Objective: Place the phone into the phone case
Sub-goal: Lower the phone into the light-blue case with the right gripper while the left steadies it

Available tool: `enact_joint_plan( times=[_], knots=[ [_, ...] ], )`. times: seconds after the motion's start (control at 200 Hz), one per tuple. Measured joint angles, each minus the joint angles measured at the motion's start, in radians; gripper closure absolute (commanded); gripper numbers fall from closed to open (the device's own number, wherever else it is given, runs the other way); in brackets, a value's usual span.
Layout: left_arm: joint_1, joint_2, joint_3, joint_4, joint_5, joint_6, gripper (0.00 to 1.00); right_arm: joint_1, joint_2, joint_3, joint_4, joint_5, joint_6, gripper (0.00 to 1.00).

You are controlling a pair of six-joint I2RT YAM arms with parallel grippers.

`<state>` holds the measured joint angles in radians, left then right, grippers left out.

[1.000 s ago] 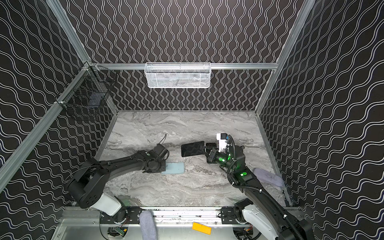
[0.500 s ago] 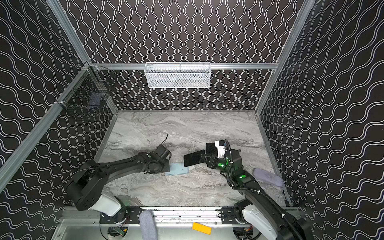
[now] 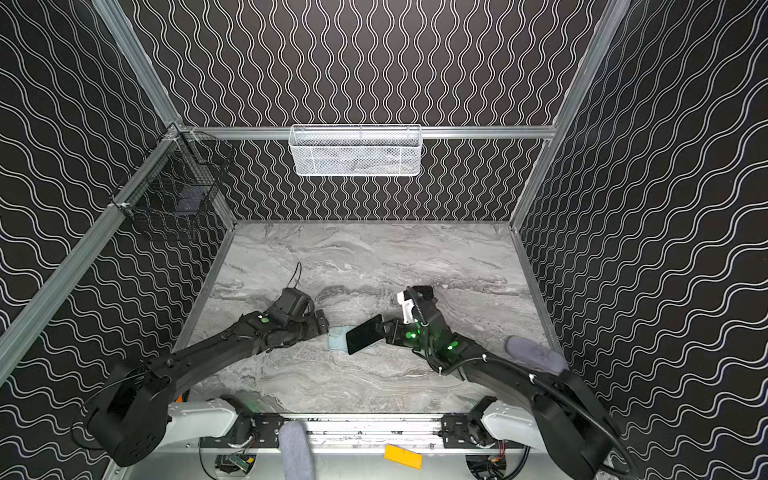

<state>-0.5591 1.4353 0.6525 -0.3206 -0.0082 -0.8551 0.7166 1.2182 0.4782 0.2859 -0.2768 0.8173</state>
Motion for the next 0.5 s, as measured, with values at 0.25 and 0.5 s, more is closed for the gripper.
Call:
enact_joint_plan(
  times=[0.25,0.5],
  knots=[
    [0.023,-0.010,-0.098,0.159,0.136,-0.027,0.02,0.017,0.108,0.041,0.079,0.055,0.054,1.00],
    [0.023,0.014,-0.148,0.274,0.206,-0.066,0.02,0.019,0.153,0.066,0.093,0.067,0.057,1.00]
  ],
)
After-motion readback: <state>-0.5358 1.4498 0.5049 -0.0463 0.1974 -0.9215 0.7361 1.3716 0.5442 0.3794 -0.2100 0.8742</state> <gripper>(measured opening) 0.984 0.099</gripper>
